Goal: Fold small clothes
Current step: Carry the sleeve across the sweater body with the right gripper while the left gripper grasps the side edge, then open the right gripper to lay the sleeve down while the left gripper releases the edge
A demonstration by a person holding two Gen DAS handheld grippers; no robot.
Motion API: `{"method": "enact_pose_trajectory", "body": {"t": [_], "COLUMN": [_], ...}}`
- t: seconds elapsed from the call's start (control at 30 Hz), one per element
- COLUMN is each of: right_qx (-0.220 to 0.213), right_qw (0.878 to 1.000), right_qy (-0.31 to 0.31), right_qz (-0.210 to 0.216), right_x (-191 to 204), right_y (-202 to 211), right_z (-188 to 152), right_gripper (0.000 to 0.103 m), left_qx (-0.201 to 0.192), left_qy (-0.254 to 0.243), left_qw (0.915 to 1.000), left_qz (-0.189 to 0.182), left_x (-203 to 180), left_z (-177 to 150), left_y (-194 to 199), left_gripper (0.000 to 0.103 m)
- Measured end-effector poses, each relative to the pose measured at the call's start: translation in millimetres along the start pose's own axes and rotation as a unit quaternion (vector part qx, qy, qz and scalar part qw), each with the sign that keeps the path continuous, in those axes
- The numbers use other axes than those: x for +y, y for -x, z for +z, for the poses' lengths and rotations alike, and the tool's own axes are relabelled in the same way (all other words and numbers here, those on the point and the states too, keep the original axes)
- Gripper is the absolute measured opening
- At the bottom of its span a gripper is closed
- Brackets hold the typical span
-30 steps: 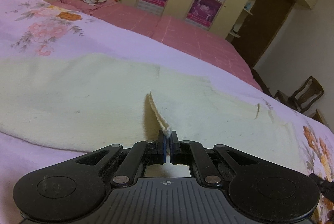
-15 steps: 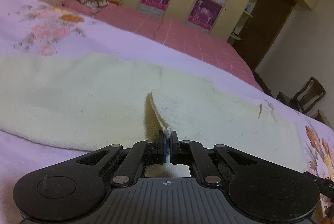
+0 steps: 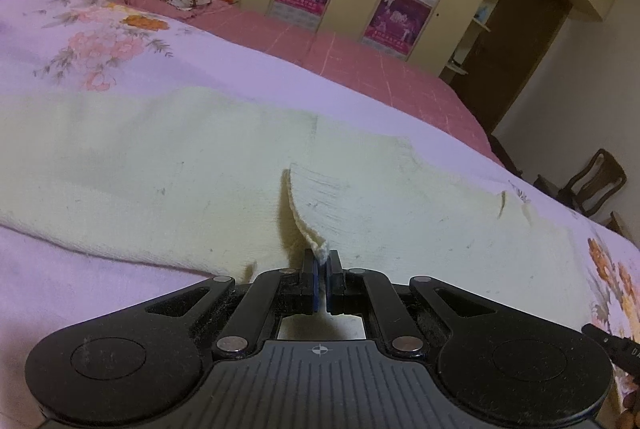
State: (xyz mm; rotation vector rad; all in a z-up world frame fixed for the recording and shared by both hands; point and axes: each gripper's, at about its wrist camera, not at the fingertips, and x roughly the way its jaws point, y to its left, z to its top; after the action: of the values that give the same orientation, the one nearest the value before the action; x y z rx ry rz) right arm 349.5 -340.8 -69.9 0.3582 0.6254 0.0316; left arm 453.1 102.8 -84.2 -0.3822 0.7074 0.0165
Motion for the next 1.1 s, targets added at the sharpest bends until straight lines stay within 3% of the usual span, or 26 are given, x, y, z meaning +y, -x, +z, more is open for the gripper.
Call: {"method": "enact_pose_trajectory", "body": {"t": [0.27,0.43,0.53,0.57,0.67,0.8,0.93,1.0,1.1], "right_qx": [0.004,-0.009,0.009,0.027,0.023,-0.017,-0.02,-0.005,0.023], "right_qw": [1.0,1.0,0.999,0.999,0.997,0.999,1.0,1.0,0.999], "right_qy": [0.022,0.014,0.03,0.039,0.066,0.046,0.007,-0.005,0.023], "right_qz": [-0.005,-0.003,-0.008,-0.023,-0.031,-0.023,-0.016,-0.02,-0.031], "right_x": [3,1,3,4,10,4,-4,-8,-8], "right_y": [-1,-3,-24,-35,-36,-38,-66,-84,-103], "right_z": [1,21,36,36,38,55,87,97,95], "right_gripper": [0.013,0.024,0.007,0.007,0.008,0.021,0.022,0.02,0.008], "left_qx": [-0.005,0.0,-0.011,-0.014,-0.02,-0.026,-0.029,-0.035,-0.044], "left_qy": [-0.024,-0.03,-0.032,-0.031,-0.023,-0.015,-0.001,0.009,0.024], "left_qw": [0.9995,0.9994,0.999,0.999,0.9992,0.9992,0.9993,0.9991,0.9985], "left_qz": [0.022,0.02,0.028,0.029,0.027,0.025,0.022,0.02,0.02], "left_x": [-10,-9,-11,-11,-10,-9,-6,-4,-3], "left_z": [-1,0,-4,-5,-7,-10,-10,-11,-15], "left_y": [0,1,1,1,2,2,2,2,1], "left_gripper": [0.005,0.005,0.005,0.005,0.005,0.005,0.005,0.005,0.005]}}
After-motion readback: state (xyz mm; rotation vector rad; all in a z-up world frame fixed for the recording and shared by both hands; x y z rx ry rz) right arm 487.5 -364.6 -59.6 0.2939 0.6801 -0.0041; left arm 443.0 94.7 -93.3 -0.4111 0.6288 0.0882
